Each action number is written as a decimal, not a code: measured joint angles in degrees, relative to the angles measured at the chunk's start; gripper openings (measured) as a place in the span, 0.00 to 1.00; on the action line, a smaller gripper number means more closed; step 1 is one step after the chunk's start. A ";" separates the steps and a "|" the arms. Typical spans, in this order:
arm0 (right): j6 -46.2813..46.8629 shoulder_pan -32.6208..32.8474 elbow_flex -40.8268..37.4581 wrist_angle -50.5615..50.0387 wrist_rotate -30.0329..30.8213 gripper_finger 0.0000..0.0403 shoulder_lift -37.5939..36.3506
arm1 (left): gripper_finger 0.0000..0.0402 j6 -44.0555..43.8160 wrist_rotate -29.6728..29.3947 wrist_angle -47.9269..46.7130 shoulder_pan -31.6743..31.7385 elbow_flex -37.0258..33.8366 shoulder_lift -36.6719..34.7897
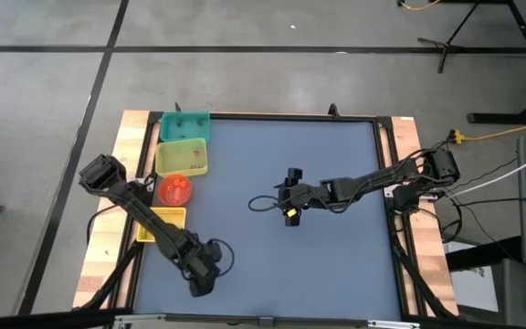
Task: Sort Halloween decoration
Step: Put the purple witch hat toy into the yellow bin
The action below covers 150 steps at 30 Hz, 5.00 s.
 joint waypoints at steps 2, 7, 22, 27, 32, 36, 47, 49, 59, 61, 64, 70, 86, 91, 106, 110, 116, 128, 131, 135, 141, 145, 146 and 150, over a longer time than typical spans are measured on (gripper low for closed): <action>0.00 0.01 0.00 0.00 0.00 0.63 0.00 | 0.37 0.00 -2.33 0.00 -1.11 0.01 0.00; 0.00 0.00 0.00 0.00 0.00 0.63 0.00 | 0.37 0.00 -7.43 -0.02 -3.32 -0.01 0.10; 0.00 0.01 0.00 0.00 0.00 0.63 0.00 | 0.37 6.08 -8.64 1.66 -4.87 -2.90 0.39; 0.00 0.01 0.00 0.00 0.00 0.63 0.00 | 0.37 7.91 -10.65 2.87 -4.87 -2.90 0.42; 0.00 0.01 0.00 0.00 0.00 0.63 0.00 | 0.37 8.98 -11.07 3.19 -4.87 -2.92 0.42; 0.00 0.01 0.00 0.01 0.00 0.63 0.00 | 0.37 8.96 -11.01 3.21 -5.47 -2.94 0.42; 0.00 0.02 0.00 0.04 0.00 0.63 0.00 | 0.37 8.85 -10.92 3.95 -6.03 -2.94 2.05; 0.00 0.02 0.00 0.11 0.02 0.63 -0.01 | 0.37 8.89 -9.98 5.42 -6.03 -2.94 3.35; 0.00 0.02 0.00 0.22 0.02 0.63 0.00 | 0.36 8.89 -8.30 5.86 -6.03 -2.94 4.46; 0.00 0.00 0.00 0.22 0.00 0.63 0.00 | 0.35 8.89 -8.29 5.78 -6.03 -2.94 4.46; 0.00 0.01 0.00 0.24 0.01 0.63 0.00 | 0.31 8.88 -8.27 5.75 -6.03 -2.94 4.44; 0.00 0.01 0.00 0.22 0.00 0.63 0.00 | 0.21 8.86 -8.19 5.79 -6.06 -2.94 4.42; 0.00 0.00 0.00 0.21 0.01 0.63 0.00 | 0.05 8.39 -7.84 5.73 -6.03 -2.88 4.26; 0.00 0.01 0.00 0.20 0.01 0.63 0.00 | 0.04 8.39 -7.84 5.78 -6.03 -2.88 4.26; 0.00 0.00 0.00 0.20 0.00 0.63 0.00 | 0.04 8.39 -7.81 5.94 -3.13 -3.01 1.27; 0.00 0.00 0.00 0.20 0.02 0.63 0.00 | 0.04 8.39 -7.86 5.90 -0.57 -3.01 1.09; 0.00 0.02 0.00 0.20 0.00 0.63 0.00 | 0.04 8.89 -9.37 5.67 4.88 -3.01 1.07; 0.00 0.02 0.00 0.20 0.00 0.63 0.00 | 0.04 15.03 -14.32 5.49 19.18 -2.98 1.03; 0.00 0.01 0.00 0.18 0.00 0.63 0.00 | 0.04 18.45 -14.35 5.48 22.93 -2.98 1.03; 0.00 0.02 0.00 0.20 0.00 0.63 -0.01 | 0.04 23.13 -14.22 5.42 27.55 -2.94 1.01; 0.01 0.01 0.00 0.20 0.00 0.63 0.00 | 0.04 29.22 -14.11 4.62 34.00 -2.88 -0.37; 0.00 0.01 0.00 0.09 0.02 0.63 0.00 | 0.04 32.77 -14.23 1.99 38.11 -2.86 -3.47; 0.00 0.02 0.00 0.07 0.00 0.63 0.00 | 0.04 33.56 -14.30 0.69 39.09 -2.85 -4.48; 0.00 0.02 0.00 0.17 0.00 0.63 0.00 | 0.04 35.92 -15.53 -3.86 43.07 -2.85 -9.11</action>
